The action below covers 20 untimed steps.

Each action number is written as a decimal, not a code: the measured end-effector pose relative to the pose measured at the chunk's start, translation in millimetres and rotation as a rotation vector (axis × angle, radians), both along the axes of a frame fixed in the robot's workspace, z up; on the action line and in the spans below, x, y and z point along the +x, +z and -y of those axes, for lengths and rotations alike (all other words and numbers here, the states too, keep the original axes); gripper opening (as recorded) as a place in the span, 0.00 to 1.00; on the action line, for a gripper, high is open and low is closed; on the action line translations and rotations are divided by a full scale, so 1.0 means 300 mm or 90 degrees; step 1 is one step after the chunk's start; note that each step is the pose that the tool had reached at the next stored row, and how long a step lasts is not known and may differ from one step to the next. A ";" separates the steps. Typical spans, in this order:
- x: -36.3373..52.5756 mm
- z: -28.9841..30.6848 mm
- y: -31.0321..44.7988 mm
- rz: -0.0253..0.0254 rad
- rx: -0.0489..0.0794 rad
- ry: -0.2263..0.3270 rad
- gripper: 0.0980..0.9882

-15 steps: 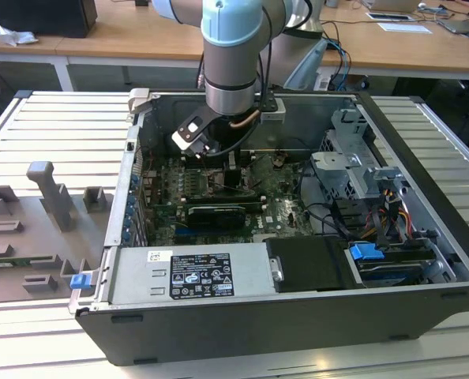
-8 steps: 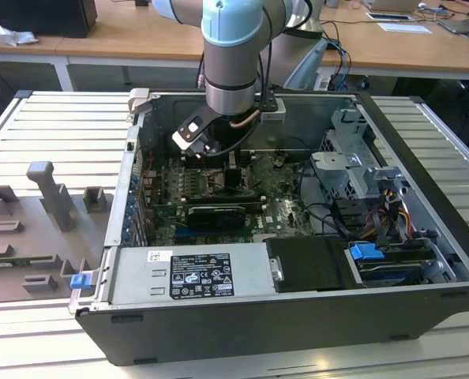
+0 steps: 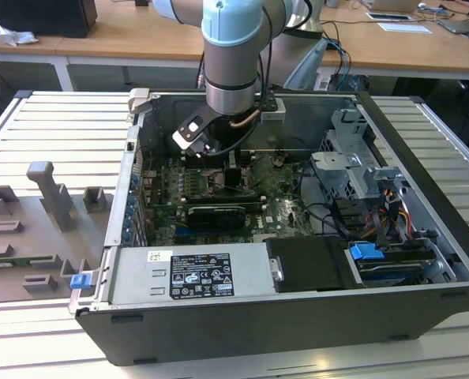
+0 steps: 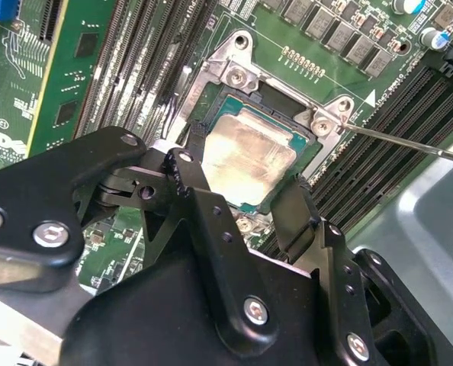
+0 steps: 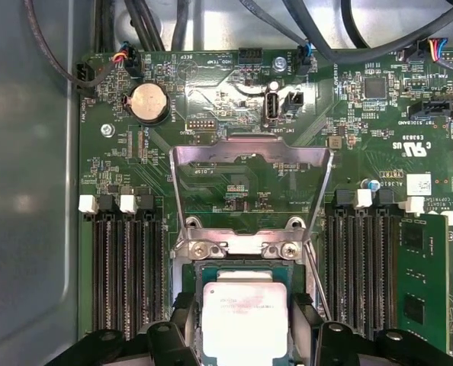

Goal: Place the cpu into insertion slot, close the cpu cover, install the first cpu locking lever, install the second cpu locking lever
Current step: 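Place the cpu into insertion slot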

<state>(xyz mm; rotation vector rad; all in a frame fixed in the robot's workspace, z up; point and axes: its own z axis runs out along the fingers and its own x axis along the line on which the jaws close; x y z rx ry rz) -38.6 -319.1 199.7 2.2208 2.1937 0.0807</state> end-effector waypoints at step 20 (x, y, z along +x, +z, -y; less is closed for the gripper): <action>0.000 0.002 0.037 0.0000 0.000 0.000 0.08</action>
